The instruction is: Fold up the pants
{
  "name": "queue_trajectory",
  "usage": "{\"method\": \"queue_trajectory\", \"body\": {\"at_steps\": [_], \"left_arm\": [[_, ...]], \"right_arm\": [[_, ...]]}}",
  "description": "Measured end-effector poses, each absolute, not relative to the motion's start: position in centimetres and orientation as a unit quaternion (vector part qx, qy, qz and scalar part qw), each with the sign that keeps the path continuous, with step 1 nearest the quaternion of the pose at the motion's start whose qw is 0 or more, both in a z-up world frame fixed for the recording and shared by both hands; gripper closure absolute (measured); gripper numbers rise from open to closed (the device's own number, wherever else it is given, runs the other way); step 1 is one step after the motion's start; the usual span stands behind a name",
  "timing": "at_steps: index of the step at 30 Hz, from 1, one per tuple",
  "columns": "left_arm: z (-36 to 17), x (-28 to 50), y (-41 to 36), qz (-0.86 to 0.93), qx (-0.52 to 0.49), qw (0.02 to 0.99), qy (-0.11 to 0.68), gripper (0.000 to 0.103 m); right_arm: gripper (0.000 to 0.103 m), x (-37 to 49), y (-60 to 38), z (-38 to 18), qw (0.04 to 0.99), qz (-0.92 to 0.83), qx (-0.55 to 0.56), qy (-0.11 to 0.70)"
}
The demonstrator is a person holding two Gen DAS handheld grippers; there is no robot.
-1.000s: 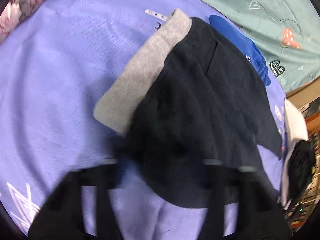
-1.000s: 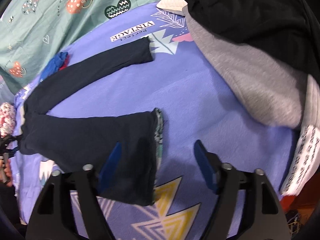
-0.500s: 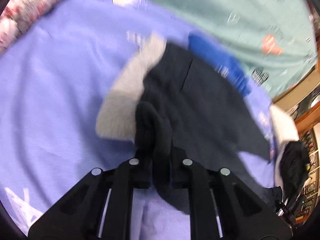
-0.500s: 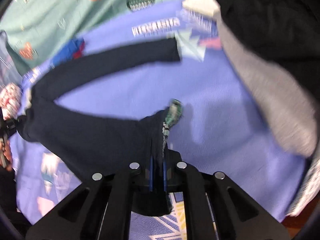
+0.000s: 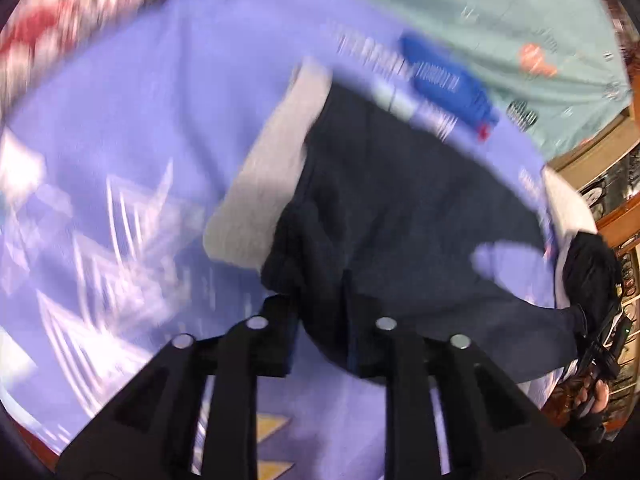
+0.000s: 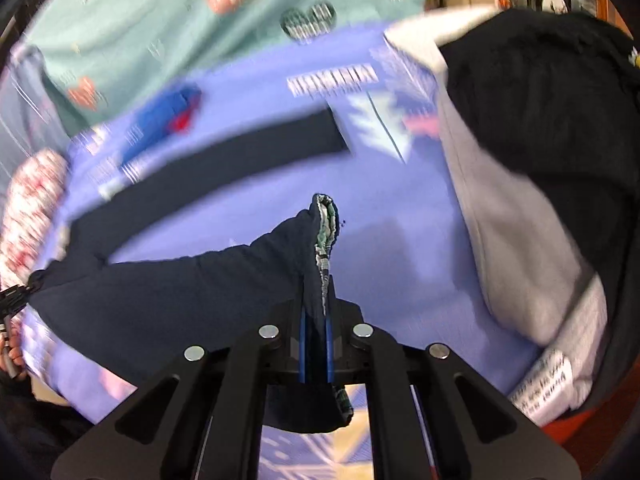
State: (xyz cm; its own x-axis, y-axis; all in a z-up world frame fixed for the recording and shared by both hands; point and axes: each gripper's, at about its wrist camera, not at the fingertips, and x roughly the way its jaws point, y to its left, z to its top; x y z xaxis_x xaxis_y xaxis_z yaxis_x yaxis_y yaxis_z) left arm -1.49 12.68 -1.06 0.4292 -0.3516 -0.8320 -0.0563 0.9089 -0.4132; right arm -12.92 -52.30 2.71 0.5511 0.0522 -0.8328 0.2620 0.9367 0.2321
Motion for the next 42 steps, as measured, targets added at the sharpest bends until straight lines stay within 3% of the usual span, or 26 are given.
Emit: {"method": "queue_trajectory", "body": {"at_steps": [1,3,6,11,13,16,21,24,27,30,32,37,42], "left_arm": [[-1.9,-1.9,12.4,-0.088,-0.192,0.817,0.537,0.077],[-2.0,-2.7,12.1,-0.084,-0.186,0.821,0.533,0.052],[-0.6,-3.3,12.3,-0.076,-0.174,0.833,0.520,0.033],[2.6,-3.9,14.8,-0.028,-0.166,0.860,0.482,0.033],[4.3,-3.9,13.2,-0.039,-0.131,0.878,0.458,0.029],[3.9,-3.4,8.7,-0.088,-0.071,0.879,0.464,0.022],[-2.8,-1.0,6.5,-0.092,-0.050,0.834,0.542,0.022],[-2.8,-0.8,6.6,-0.104,-0.050,0.832,0.543,0.021],[0.6,0.7,7.4,-0.116,-0.034,0.850,0.513,0.019],[4.3,4.7,9.3,-0.087,-0.004,0.882,0.463,0.002],[4.8,8.4,10.3,-0.086,0.014,0.886,0.454,0.002],[0.4,18.4,10.8,-0.124,0.049,0.861,0.490,0.002],[-2.8,21.7,8.6,-0.163,0.072,0.841,0.510,0.002]], "right_arm": [[0.096,-13.2,-52.9,1.9,0.858,-0.067,0.176,0.477],[0.096,-13.6,-53.6,1.1,0.856,-0.075,0.182,0.479],[0.097,-14.4,-53.8,1.4,0.859,-0.082,0.183,0.472],[0.094,-15.1,-54.3,1.8,0.860,-0.171,0.134,0.462],[0.092,-15.1,-52.2,3.4,0.883,-0.095,0.154,0.433],[0.069,-13.4,-47.2,3.1,0.881,0.009,0.138,0.452],[0.068,-10.9,-43.7,-2.5,0.835,0.039,0.131,0.533],[0.067,-10.5,-43.5,-2.7,0.833,0.041,0.116,0.539],[0.065,-8.6,-42.2,1.5,0.859,0.073,0.079,0.501],[0.042,-3.8,-38.3,6.9,0.885,0.132,0.005,0.446],[0.021,-0.1,-35.7,8.8,0.887,0.174,-0.030,0.426],[0.019,11.4,-28.6,8.2,0.851,0.273,-0.091,0.440],[0.019,20.0,-24.8,3.6,0.808,0.299,-0.147,0.486]]}}
